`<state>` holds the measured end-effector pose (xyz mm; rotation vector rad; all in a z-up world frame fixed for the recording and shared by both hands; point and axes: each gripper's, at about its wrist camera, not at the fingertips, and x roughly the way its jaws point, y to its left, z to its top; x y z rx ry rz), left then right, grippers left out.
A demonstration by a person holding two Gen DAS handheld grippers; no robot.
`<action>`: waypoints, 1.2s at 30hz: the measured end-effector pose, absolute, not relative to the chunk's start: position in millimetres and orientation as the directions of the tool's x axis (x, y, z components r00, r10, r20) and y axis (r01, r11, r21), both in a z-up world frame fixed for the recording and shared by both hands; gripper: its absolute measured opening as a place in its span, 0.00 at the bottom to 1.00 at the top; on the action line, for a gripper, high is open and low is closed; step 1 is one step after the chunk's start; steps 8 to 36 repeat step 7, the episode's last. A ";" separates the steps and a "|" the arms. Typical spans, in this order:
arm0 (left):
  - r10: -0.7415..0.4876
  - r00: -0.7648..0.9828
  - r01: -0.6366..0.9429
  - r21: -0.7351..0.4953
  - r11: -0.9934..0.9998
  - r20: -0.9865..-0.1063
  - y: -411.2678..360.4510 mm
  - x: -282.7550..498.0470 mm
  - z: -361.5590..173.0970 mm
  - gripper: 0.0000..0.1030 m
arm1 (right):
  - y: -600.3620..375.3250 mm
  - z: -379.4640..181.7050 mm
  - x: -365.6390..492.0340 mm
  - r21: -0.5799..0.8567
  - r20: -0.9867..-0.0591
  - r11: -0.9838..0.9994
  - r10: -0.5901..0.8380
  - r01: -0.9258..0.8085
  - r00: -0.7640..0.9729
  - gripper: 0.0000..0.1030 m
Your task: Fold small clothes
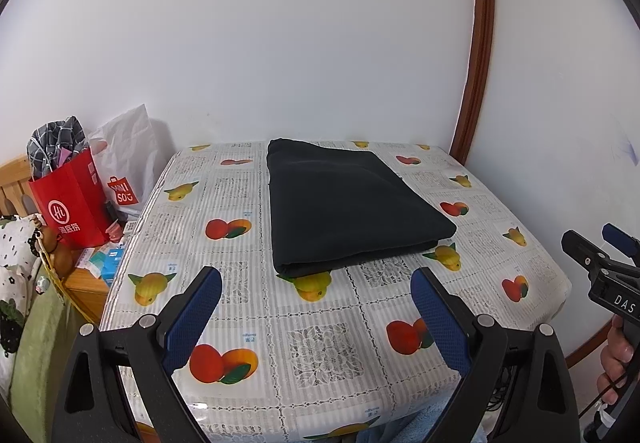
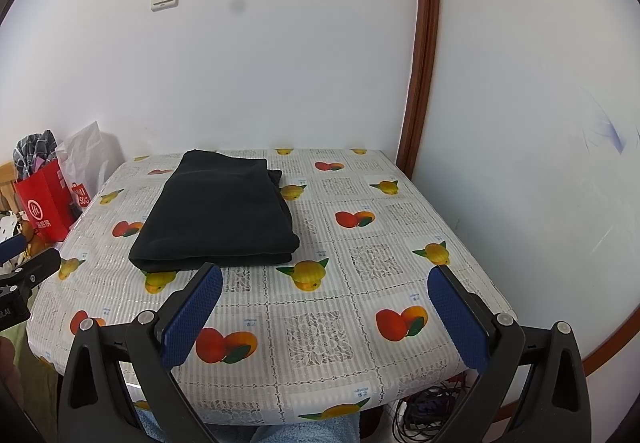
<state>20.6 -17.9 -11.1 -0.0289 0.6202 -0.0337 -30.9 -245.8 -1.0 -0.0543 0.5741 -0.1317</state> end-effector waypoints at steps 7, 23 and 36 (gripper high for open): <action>-0.042 0.814 0.025 -0.037 0.999 -0.580 -17.4 20.3 -11.1 0.93 | -244.6 -0.2 -31.3 -0.087 -0.538 0.990 -0.137 0.107 0.832 0.98; -0.042 0.814 0.025 -0.037 0.999 -0.580 -17.4 20.3 -11.1 0.93 | -244.6 -0.2 -31.3 -0.087 -0.538 0.990 -0.137 0.107 0.832 0.98; -0.042 0.814 0.025 -0.037 0.999 -0.580 -17.4 20.3 -11.1 0.93 | -244.6 -0.2 -31.3 -0.087 -0.538 0.990 -0.137 0.107 0.832 0.98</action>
